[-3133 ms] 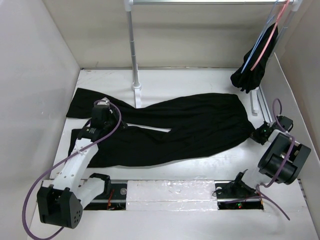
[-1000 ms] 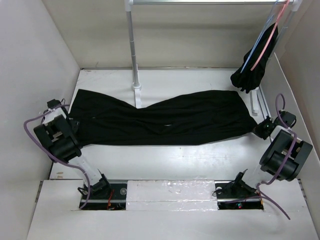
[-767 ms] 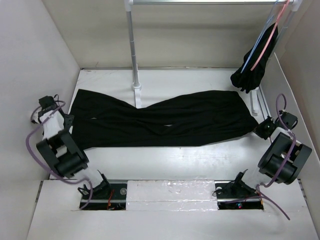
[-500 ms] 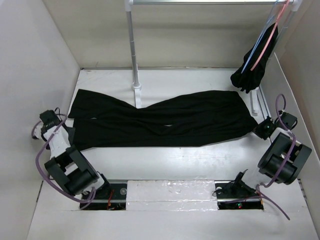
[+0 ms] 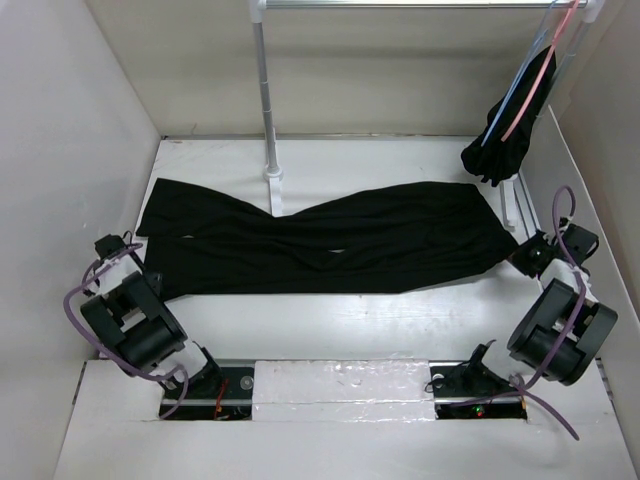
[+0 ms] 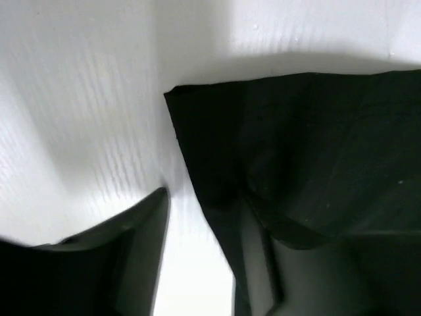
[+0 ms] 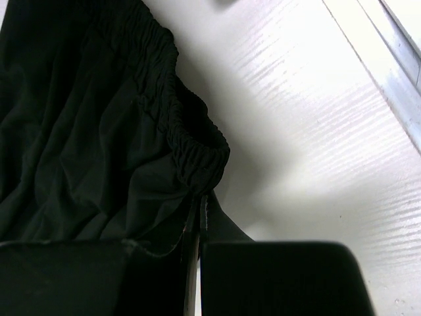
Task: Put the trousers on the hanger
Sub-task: Fold the trousers at the center of the board.
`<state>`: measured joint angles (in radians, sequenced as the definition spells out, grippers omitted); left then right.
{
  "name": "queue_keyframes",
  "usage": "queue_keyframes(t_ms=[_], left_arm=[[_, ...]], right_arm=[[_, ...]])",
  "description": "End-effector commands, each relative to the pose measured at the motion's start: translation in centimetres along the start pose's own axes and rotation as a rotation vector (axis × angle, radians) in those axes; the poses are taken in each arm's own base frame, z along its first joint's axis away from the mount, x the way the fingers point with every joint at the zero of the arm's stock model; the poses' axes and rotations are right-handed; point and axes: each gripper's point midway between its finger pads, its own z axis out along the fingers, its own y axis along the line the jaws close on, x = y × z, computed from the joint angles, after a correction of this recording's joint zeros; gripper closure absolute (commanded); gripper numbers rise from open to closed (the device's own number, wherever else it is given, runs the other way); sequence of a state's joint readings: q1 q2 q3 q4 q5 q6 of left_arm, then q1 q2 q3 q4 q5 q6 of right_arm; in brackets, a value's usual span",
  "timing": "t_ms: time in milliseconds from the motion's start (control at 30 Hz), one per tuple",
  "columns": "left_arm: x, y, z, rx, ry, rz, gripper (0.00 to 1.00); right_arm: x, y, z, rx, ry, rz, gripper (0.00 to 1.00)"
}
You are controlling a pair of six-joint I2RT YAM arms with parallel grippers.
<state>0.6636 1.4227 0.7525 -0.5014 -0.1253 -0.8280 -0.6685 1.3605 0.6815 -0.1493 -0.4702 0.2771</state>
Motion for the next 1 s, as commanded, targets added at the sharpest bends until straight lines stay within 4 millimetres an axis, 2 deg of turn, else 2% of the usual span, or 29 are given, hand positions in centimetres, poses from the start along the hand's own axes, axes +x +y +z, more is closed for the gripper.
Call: queue_keyframes(t_ms=[0,33,67,100,133,233,267,300,333,367,400,433,533,567,633,667,700,767,800,900,933,967], left_arm=[[-0.1,-0.4,1.7,-0.004,0.001,-0.023,0.61],[0.1,-0.5,2.1,-0.002,0.009,-0.024,0.79],[0.3,-0.4,2.6,-0.014,0.020,-0.022,0.92],[0.2,-0.7,2.7,-0.006,0.020,-0.001,1.00],[0.2,-0.7,2.6,-0.008,0.028,0.010,1.00],[-1.4,-2.3,0.5,0.064,-0.012,0.064,1.00],[-3.2,-3.9,-2.0,0.147,-0.076,0.069,1.00],[-5.1,-5.1,-5.2,0.189,-0.159,0.085,1.00],[-5.1,-5.1,-5.2,0.190,-0.160,0.085,1.00],[-4.8,-7.2,-8.5,0.226,-0.184,0.125,1.00],[-4.7,-7.1,-8.5,0.219,-0.177,0.117,1.00],[-4.9,-8.2,-9.9,0.267,-0.182,0.108,1.00],[-4.1,-9.7,-11.4,0.347,-0.123,0.065,1.00],[-3.9,-9.9,-11.7,0.357,-0.110,0.055,1.00],[-4.2,-10.1,-12.6,0.358,-0.105,0.032,1.00],[-4.4,-10.2,-12.7,0.347,-0.105,0.031,1.00],[-4.7,-10.1,-12.6,0.325,-0.108,0.032,1.00],[-6.4,-10.8,-13.6,0.314,-0.159,0.044,1.00],[-6.9,-10.7,-13.7,0.295,-0.177,0.039,1.00],[-7.4,-12.8,-14.1,0.336,-0.152,0.025,1.00],[-8.0,-13.7,-14.9,0.364,-0.159,0.014,1.00],[-8.2,-14.2,-15.0,0.372,-0.158,0.010,1.00]], right_arm=[[0.0,0.3,-0.5,-0.022,-0.013,-0.011,1.00],[0.0,0.3,-0.6,-0.018,-0.017,-0.016,1.00],[0.1,0.1,-0.7,-0.008,-0.010,-0.027,1.00],[0.3,-0.1,-0.9,0.008,-0.005,-0.030,1.00],[0.1,0.0,-1.2,0.011,-0.013,-0.039,1.00],[0.4,-0.9,-2.4,0.048,-0.002,-0.045,1.00],[-0.2,-0.6,-3.0,0.050,-0.017,-0.083,1.00],[0.7,-1.1,-4.0,0.093,0.014,-0.090,1.00],[0.7,-1.1,-4.0,0.094,0.015,-0.090,1.00],[1.7,-1.0,-5.6,0.134,0.023,-0.126,1.00],[1.7,-1.0,-5.6,0.135,0.023,-0.127,1.00],[2.0,-0.9,-6.2,0.150,0.022,-0.149,1.00],[2.9,-1.2,-8.5,0.238,0.039,-0.203,1.00],[3.8,-1.2,-9.5,0.265,0.066,-0.210,1.00],[3.5,-0.2,-10.7,0.274,0.062,-0.237,1.00],[3.6,-0.5,-11.4,0.316,0.082,-0.243,1.00],[2.5,-0.1,-12.0,0.333,0.063,-0.267,1.00],[0.6,-1.7,-12.9,0.463,0.037,-0.314,1.00],[0.1,-1.9,-12.5,0.472,0.045,-0.319,1.00],[-2.4,0.1,-11.0,0.371,-0.010,-0.352,1.00],[-4.3,1.4,-10.8,0.334,-0.071,-0.361,1.00],[-5.0,2.3,-10.6,0.301,-0.091,-0.335,1.00]])
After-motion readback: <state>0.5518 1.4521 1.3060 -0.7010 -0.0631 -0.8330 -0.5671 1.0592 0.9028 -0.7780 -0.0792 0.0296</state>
